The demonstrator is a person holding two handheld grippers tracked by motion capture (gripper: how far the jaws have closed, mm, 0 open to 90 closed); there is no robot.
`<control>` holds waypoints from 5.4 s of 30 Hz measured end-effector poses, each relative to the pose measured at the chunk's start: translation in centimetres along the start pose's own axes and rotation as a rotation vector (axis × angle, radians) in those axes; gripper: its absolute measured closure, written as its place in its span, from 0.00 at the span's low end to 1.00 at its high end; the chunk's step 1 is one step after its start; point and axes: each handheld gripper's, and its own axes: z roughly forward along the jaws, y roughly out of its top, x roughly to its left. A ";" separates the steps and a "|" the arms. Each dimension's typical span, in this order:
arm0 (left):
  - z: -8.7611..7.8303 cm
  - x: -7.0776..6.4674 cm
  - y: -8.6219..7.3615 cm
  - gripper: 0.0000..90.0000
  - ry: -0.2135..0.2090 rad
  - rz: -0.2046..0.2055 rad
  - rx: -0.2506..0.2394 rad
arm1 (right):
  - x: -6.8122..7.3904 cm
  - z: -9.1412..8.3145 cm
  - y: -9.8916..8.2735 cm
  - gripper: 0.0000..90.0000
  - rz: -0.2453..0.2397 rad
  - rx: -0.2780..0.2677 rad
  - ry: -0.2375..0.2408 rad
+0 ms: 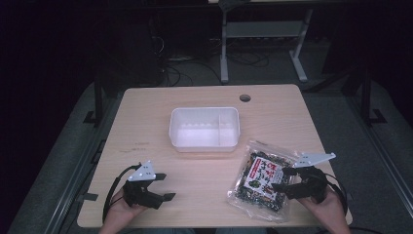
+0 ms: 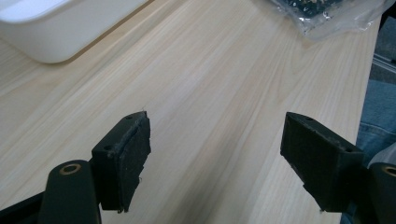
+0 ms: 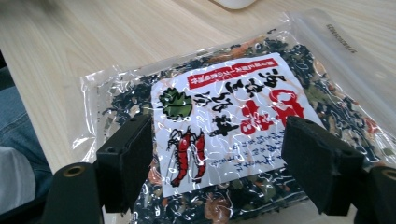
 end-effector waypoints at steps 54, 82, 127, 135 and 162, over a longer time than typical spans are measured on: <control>15.6 -6.0 10.9 0.76 -0.246 0.123 0.172 | -11.8 -0.7 -0.7 0.33 0.462 0.081 -0.090; 15.7 -5.9 10.9 0.75 -0.256 0.133 0.168 | -12.0 0.2 -1.7 0.55 0.549 0.118 0.031; 19.0 -3.5 12.6 0.42 -0.444 -0.117 0.079 | -6.5 -7.5 1.5 1.00 0.219 -0.159 0.072; 17.3 -3.3 12.7 0.74 -0.424 -0.053 0.025 | -6.3 -8.1 1.8 1.00 0.185 -0.198 0.084; 15.5 -4.5 12.8 0.86 -0.390 0.141 0.001 | -6.5 -6.4 4.7 0.70 0.075 -0.149 0.232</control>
